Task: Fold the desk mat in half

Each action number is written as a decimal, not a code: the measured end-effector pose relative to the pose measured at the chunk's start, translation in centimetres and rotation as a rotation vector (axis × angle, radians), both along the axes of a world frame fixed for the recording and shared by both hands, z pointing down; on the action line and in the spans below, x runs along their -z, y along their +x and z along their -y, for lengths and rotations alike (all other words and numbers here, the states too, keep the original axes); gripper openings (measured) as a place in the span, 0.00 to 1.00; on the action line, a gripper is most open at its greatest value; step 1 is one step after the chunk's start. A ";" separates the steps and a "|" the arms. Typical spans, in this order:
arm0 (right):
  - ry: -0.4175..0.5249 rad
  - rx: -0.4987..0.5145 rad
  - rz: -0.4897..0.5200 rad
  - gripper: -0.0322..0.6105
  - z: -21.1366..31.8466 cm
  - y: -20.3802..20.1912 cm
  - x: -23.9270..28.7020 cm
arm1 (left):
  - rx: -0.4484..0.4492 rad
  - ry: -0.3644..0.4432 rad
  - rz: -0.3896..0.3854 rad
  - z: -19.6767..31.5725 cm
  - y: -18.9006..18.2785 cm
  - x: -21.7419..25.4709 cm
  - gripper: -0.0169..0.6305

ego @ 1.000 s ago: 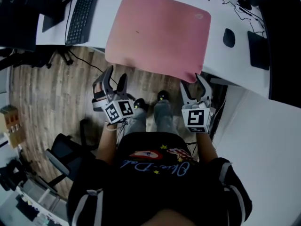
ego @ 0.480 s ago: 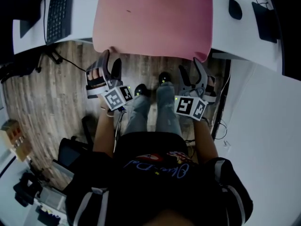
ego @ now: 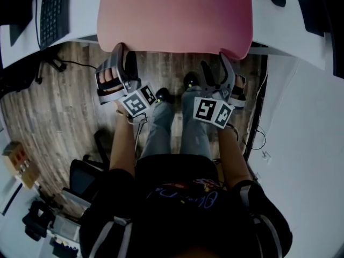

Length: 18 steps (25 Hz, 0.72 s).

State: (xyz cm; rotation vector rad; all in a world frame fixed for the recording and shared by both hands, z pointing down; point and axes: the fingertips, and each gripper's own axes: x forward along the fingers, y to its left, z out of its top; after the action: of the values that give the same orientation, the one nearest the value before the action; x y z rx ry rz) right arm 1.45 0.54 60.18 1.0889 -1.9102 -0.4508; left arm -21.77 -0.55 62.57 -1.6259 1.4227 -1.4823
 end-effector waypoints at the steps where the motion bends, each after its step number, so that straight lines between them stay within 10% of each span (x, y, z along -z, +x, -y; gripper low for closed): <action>1: 0.002 -0.006 0.002 0.44 0.1 -0.1 0.0 | 0.002 0.013 0.012 0.1 -0.2 0.3 0.30; 7: 0.024 -0.032 0.011 0.44 0.7 -0.3 0.7 | -0.016 -0.002 -0.011 -1.1 -0.2 0.9 0.08; 18: 0.040 -0.024 0.000 0.44 2.0 -1.4 0.3 | -0.016 0.056 -0.073 -2.2 -0.4 4.0 0.05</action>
State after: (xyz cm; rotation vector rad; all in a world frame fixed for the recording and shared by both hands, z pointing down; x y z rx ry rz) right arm 0.07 -1.43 59.88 1.1369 -1.8937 -0.4772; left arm -22.13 1.65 58.58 -1.6679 1.4735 -1.3745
